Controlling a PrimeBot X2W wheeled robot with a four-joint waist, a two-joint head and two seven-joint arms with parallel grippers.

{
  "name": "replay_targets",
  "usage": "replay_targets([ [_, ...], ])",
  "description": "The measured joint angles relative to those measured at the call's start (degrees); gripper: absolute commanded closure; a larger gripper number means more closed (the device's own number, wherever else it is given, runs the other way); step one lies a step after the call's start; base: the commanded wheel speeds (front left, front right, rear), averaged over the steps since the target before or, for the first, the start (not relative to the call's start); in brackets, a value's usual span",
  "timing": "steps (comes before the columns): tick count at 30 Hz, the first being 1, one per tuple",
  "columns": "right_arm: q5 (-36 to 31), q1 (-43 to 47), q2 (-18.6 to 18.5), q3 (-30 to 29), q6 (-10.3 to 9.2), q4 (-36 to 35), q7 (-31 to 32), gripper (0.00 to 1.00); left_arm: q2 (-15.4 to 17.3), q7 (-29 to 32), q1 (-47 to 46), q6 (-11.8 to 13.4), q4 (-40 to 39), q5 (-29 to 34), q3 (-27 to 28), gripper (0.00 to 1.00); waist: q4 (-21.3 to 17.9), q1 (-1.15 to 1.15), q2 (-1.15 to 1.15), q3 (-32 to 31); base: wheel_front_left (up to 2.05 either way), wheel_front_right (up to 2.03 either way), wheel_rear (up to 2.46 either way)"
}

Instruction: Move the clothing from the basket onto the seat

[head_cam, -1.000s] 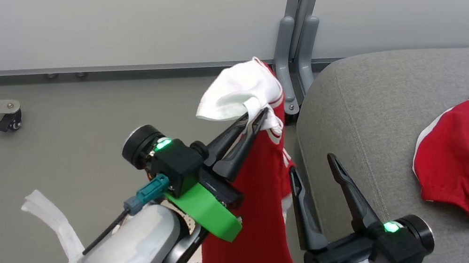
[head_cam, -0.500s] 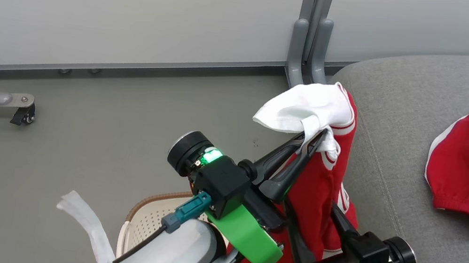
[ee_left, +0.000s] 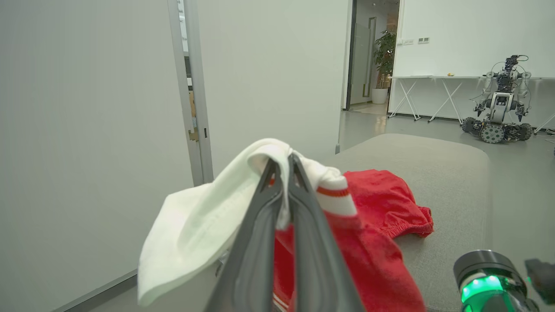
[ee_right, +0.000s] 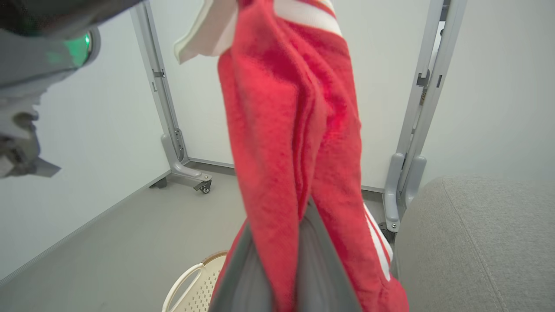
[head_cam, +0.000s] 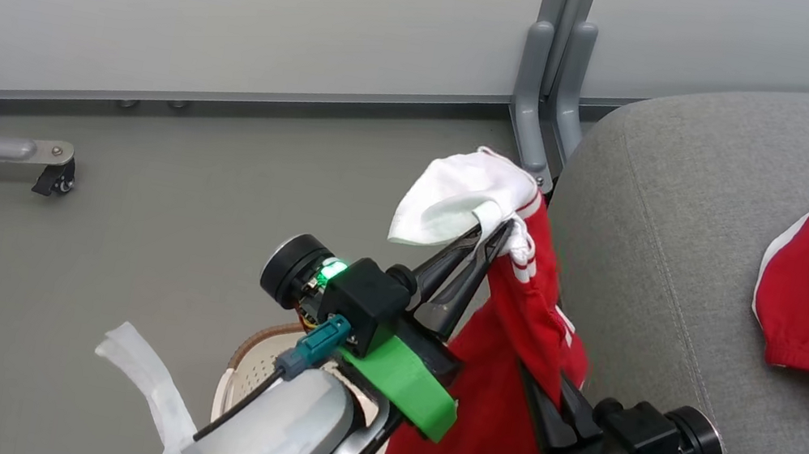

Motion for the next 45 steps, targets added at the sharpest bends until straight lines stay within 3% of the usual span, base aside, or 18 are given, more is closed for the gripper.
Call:
replay_targets([
  [4,0.48,0.09,-0.01,-0.71,0.00,-0.15,0.00,1.00,-0.03,-0.13,0.00,-0.04,1.68,-0.44,0.08,1.00,0.33,0.00,0.00,0.24,0.00,0.00,0.00],
  [5,0.51,0.15,0.00,-0.92,0.00,-0.25,0.00,1.00,-0.02,-0.13,0.00,0.07,2.11,-0.45,0.14,0.70,0.43,0.00,0.00,0.29,0.00,0.00,0.00],
  [6,0.52,0.19,-0.01,-1.08,0.00,-0.27,0.00,1.00,-0.02,0.13,0.01,0.30,2.48,-0.52,0.16,0.00,0.53,0.00,0.00,0.34,0.00,0.00,0.00],
  [27,0.34,0.86,0.96,-4.56,0.00,-1.94,0.00,1.00,1.57,1.86,0.42,1.46,4.56,-1.67,-0.37,0.00,1.68,0.00,0.00,0.96,0.00,0.00,0.00],
  [45,0.96,-0.26,1.66,-8.42,0.00,-5.73,0.00,1.00,4.69,0.77,1.80,3.44,6.33,-1.00,0.51,0.00,-1.49,0.00,0.00,2.43,0.00,0.00,0.00],
])
